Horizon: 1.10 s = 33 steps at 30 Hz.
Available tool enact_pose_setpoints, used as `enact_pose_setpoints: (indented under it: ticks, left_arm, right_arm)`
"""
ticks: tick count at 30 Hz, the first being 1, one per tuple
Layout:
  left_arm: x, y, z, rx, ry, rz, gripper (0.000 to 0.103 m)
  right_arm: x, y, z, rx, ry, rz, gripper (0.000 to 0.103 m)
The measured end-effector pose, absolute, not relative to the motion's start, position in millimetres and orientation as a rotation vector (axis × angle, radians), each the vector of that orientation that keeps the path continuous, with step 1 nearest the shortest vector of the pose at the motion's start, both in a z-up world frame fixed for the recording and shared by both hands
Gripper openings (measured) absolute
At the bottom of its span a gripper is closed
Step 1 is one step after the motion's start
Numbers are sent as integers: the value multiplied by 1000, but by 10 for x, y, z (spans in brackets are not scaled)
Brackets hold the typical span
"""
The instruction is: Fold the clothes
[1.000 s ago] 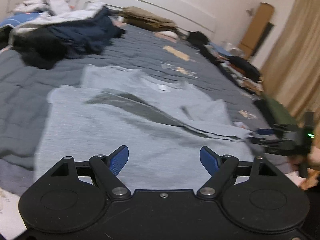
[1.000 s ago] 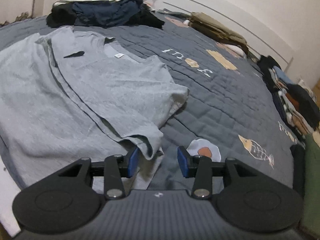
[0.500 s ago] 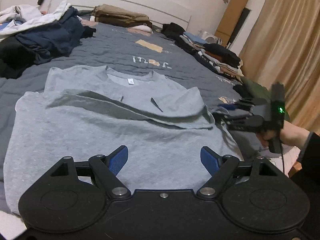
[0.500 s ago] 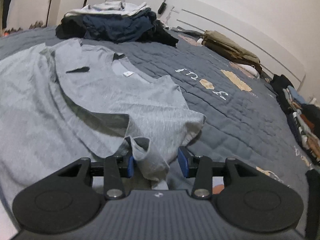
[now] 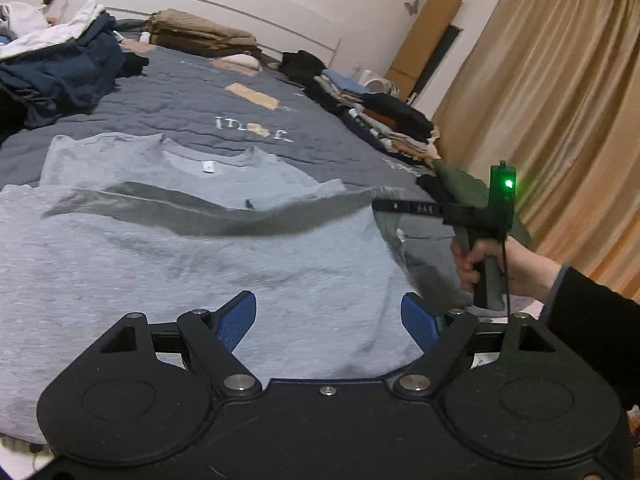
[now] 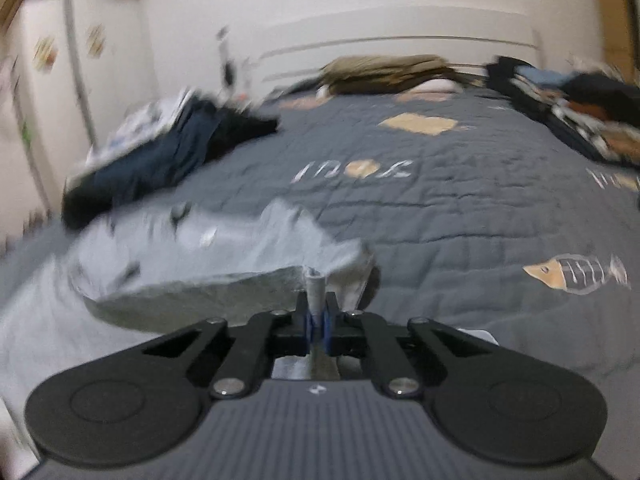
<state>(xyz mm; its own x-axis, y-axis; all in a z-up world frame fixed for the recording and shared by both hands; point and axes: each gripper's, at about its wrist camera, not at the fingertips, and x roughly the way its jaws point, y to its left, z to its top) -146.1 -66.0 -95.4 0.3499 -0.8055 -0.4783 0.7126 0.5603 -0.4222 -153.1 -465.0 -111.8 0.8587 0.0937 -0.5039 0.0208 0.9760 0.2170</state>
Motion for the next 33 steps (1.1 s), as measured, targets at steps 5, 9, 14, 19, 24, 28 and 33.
enact_pose_setpoints:
  ticks: [5,9,14,19,24,28,33]
  left_arm:
    - [-1473,-697,-975,-132,705,-981,79]
    - [-1498,-728,-978,-88,691,-957,79]
    - [-1524,-764,-990,-68,691,-971,80]
    - [-1543,-780,-994,-66,694,-968,80]
    - [-1543,-755,-988,-81,699,-974,81]
    - [-1530,-764,-988,-77,702,-967,81]
    - [-1513,-711,-987,-83,696,-946,81]
  right_arm:
    - [-1513,-4695,-1142,310,537,40,5]
    - [-1472,-4623,-1186,293,569,42,7]
    - [-1420,-4535,-1243,271,609,44,12]
    - [-1393,-4452,-1286,263,668,90,28]
    - [-1407,-4347,-1299,241,664,126,41]
    - [-1362,-4337,-1301,267,675,106,13]
    - [-1363,-4447,-1185,325,597,18,3]
